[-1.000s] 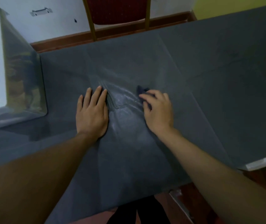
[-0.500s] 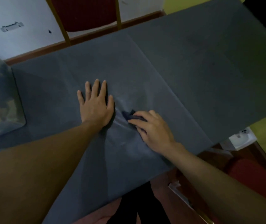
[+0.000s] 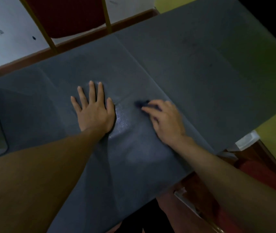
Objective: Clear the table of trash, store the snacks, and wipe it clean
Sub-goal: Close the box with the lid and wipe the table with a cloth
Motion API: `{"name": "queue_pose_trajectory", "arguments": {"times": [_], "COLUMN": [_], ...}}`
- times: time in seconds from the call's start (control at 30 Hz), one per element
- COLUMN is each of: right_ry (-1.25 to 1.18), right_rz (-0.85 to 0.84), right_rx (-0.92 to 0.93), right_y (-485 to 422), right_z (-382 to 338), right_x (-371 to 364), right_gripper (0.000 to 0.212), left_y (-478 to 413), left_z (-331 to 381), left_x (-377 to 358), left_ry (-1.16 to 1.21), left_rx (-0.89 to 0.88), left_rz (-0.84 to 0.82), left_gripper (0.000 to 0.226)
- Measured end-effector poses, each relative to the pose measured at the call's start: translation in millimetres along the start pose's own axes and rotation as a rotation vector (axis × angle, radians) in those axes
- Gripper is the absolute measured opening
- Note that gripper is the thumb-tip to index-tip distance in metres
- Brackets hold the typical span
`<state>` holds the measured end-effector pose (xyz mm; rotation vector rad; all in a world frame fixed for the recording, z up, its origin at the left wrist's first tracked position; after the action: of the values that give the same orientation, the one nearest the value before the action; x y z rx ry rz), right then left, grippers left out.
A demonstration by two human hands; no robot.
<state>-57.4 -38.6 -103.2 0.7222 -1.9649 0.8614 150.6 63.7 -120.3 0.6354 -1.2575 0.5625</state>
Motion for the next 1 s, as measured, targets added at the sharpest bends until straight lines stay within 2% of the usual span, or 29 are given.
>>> {"name": "queue_pose_trajectory", "arguments": {"times": [0.07,0.1,0.13,0.17,0.27,0.33,0.4,0.5,0.53,0.57,0.63,0.73,0.8,0.9,0.93,1.0], "right_ry": [0.006,0.002,-0.006,-0.021,-0.107,-0.079,-0.024,-0.01,-0.016,-0.028,-0.085,-0.133,-0.061,-0.052,-0.063,-0.105], "right_rz": [0.169,0.218,0.214,0.167,-0.035,-0.111,-0.012,0.159,0.152,0.115,-0.006,-0.129,-0.08,0.023,0.007,-0.094], "right_rx": [-0.33,-0.434,-0.456,-0.403,-0.026,0.106,0.001,-0.372,-0.383,-0.323,-0.086,0.176,0.142,-0.182,-0.184,0.024], "right_y": [-18,-22,-25,-27,-29,-44,-70,-103,-110,-115,-120,-143,-173,-211,-216,-219], "right_z": [19,18,9,-3,-29,-20,4,23,16,4,-18,-17,-3,11,4,-17], "right_x": [2,0,-5,-11,-20,-22,-21,-24,-30,-37,-49,-55,-56,-60,-66,-79], "right_gripper": [0.036,0.034,0.033,0.034,0.036,0.035,0.035,0.033,0.034,0.034,0.036,0.034,0.034,0.032,0.031,0.03], "left_y": [0,0,0,0,0,0,-1,-1,-1,-1,-1,-2,-3,-3,-3,-3], "left_z": [0,0,0,0,-1,-1,-1,-1,-1,-1,0,1,1,1,0,0], "left_x": [0,1,1,1,1,1,0,1,1,1,2,2,3,3,4,5], "left_ry": [-0.005,-0.007,-0.009,-0.009,-0.001,0.003,0.003,-0.016,-0.019,-0.021,-0.024,-0.034,-0.04,-0.055,-0.056,-0.054], "left_rx": [0.002,0.003,0.002,0.001,0.001,0.001,0.004,0.014,0.017,0.018,0.017,0.018,0.022,0.028,0.027,0.028], "left_rz": [-0.005,-0.007,-0.009,-0.013,-0.02,-0.016,-0.015,-0.015,-0.013,-0.014,-0.026,-0.04,-0.05,-0.075,-0.082,-0.093], "left_gripper": [0.063,0.063,0.063,0.063,0.063,0.063,0.064,0.064,0.063,0.063,0.062,0.063,0.063,0.064,0.064,0.064]}}
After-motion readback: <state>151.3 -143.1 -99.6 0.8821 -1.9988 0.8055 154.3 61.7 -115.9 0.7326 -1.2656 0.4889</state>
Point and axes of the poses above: each hand's wrist, its own y-axis away from the middle knuckle, its own x-axis out of the back of the hand, z = x × y, the point moved 5 cm from there along -y, towards the middle knuckle
